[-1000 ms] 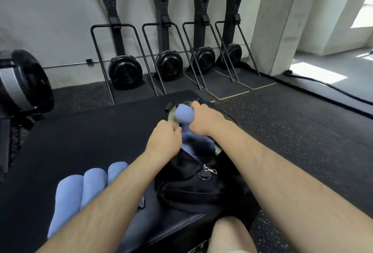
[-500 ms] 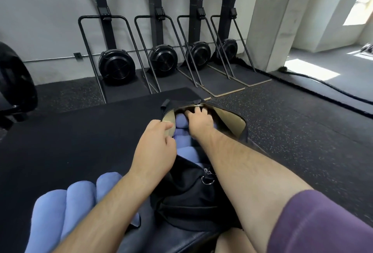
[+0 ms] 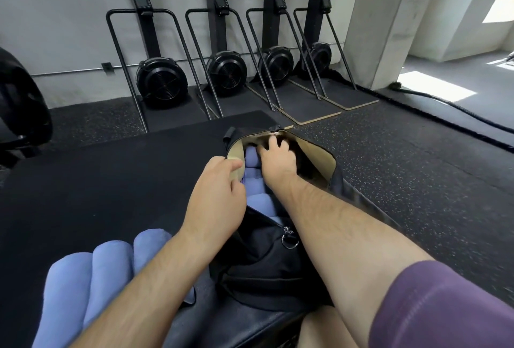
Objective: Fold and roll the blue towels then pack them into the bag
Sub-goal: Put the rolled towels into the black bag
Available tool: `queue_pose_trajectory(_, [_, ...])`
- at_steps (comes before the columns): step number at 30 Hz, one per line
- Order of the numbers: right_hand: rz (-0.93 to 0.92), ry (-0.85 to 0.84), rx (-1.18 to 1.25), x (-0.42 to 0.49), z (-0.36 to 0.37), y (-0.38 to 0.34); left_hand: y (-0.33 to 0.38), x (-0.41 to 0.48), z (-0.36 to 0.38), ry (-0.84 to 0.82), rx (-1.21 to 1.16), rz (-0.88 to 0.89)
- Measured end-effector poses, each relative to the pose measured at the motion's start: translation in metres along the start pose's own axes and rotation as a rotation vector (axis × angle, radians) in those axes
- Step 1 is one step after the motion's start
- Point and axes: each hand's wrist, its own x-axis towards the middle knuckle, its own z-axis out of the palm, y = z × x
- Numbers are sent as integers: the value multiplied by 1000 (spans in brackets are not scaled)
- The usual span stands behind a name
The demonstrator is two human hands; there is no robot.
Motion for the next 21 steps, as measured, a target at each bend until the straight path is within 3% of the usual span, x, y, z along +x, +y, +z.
queue_pose_trajectory(4, [-20,-224,117,-3,-4,4,-3,0,1,-9,-4,-27])
queue_pose_trajectory(9, [-68,-321,186,-14,-29,9,-5,1,2,-58,-7,-55])
queue_pose_trajectory(14, [-68,-96,336,-59,-68,6,0,-6,-1,-67,-53,-66])
queue_pose_trajectory(21, [-233,304,450,-163,-132,-32,-9,-42,-36,112,-150,20])
